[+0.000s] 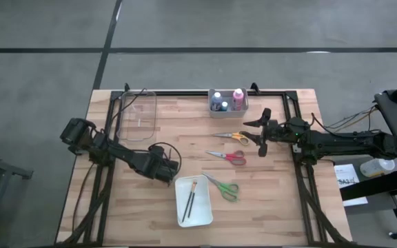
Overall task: Pick & Place Paint Supplies
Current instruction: Put the left silver liner brush into the gray bin
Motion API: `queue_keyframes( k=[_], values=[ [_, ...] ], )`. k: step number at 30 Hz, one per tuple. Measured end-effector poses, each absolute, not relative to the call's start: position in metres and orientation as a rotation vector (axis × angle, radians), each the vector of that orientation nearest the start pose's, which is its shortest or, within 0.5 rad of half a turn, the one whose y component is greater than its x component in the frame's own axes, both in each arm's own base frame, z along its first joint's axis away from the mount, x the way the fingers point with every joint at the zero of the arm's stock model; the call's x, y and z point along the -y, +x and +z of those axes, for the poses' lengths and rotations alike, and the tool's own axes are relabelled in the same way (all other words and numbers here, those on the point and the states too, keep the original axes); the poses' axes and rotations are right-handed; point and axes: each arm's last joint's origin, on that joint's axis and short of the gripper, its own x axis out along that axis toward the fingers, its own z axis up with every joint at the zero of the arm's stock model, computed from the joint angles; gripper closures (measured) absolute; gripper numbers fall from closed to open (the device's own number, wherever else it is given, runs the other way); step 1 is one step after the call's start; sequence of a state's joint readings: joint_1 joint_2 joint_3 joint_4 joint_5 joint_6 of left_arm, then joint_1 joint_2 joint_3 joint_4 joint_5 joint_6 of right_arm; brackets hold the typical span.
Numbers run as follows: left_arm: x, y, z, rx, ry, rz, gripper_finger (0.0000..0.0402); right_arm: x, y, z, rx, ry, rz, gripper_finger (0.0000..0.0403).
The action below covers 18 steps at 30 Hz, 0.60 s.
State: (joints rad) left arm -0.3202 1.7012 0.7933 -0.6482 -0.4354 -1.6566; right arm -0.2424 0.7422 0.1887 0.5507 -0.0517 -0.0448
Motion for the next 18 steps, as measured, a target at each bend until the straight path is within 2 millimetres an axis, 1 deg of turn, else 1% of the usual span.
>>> queue_keyframes(
  k=[8,12,18],
  values=[
    [0.069,0.2458,0.1149,-0.929,-0.803,1.135,0.0359,0.0375,0.1577,0.204,-0.007,-0.044,-0.191,0.0209],
    [0.0693,0.2459,0.1151,-0.929,-0.803,1.134,0.0387,0.0375,0.1577,0.204,-0.007,-0.044,-0.191,0.0209],
    [0.0697,0.2468,0.1153,-0.928,-0.813,1.128,0.0397,0.0375,0.1577,0.204,-0.007,-0.044,-0.191,0.0209]
  ],
)
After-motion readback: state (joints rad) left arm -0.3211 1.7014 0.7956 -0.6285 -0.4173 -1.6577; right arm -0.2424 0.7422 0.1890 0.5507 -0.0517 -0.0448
